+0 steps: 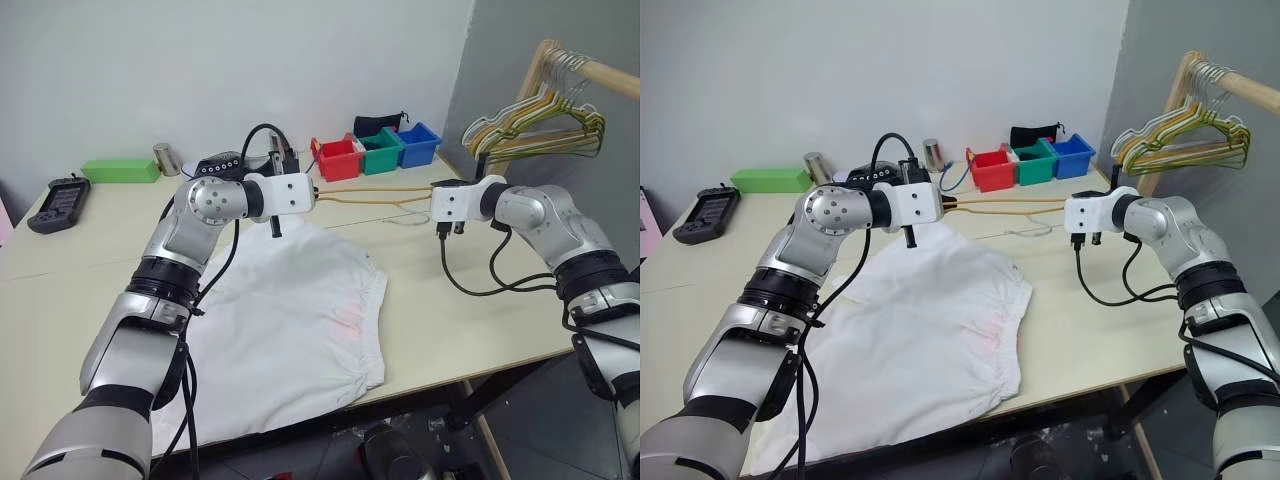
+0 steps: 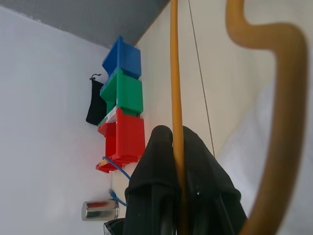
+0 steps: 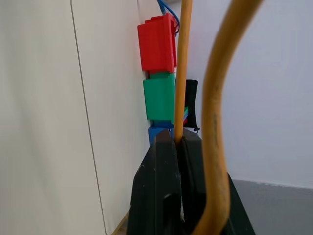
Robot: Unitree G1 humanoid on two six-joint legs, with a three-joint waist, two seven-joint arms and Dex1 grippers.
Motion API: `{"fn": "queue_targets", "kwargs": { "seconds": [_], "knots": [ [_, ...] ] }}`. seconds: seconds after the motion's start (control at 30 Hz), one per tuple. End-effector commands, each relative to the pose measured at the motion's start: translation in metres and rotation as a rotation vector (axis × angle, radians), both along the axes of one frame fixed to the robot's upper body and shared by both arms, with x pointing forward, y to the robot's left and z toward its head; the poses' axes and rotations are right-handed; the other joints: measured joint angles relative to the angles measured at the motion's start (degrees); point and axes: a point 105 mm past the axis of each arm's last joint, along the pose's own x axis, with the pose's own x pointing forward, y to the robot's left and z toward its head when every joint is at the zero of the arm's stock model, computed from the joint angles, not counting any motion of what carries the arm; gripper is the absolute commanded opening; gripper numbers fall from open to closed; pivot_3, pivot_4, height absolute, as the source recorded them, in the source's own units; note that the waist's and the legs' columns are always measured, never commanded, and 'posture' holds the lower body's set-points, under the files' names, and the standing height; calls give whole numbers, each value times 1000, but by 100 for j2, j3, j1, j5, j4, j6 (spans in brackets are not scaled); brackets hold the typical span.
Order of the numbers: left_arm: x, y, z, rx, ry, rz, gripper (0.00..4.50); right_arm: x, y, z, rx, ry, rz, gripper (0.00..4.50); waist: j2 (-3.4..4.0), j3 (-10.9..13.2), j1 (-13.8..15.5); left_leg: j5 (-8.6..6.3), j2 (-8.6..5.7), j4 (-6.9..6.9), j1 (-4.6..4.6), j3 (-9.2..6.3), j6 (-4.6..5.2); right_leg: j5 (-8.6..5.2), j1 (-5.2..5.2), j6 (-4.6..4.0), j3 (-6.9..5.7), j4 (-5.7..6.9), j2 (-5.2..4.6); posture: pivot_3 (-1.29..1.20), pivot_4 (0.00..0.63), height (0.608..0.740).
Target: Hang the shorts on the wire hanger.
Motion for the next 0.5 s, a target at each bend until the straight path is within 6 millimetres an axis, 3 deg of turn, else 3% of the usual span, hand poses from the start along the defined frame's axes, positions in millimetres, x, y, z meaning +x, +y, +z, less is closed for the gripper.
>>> {"fn": "queue_targets", "kwargs": {
  "seconds": [0.03,0.37,0.5],
  "knots": [
    [-3,-1,22,-43,-55,-25,1017,-2,11,21,-4,-67,47,0,0,0,0,0,0,0,0,0,0,0,0,0,0,0,0,-301,22,740],
    [-16,5,35,-120,-31,-54,2947,-5,-3,1,63,49,-12,0,0,0,2,0,1,0,-1,0,0,0,0,0,-1,0,0,-305,21,740],
    [-24,12,32,-168,-5,-39,3759,-12,-14,-17,204,203,-70,0,0,0,9,0,2,0,1,0,0,0,3,0,0,0,1,-300,24,740]
  ]
}}
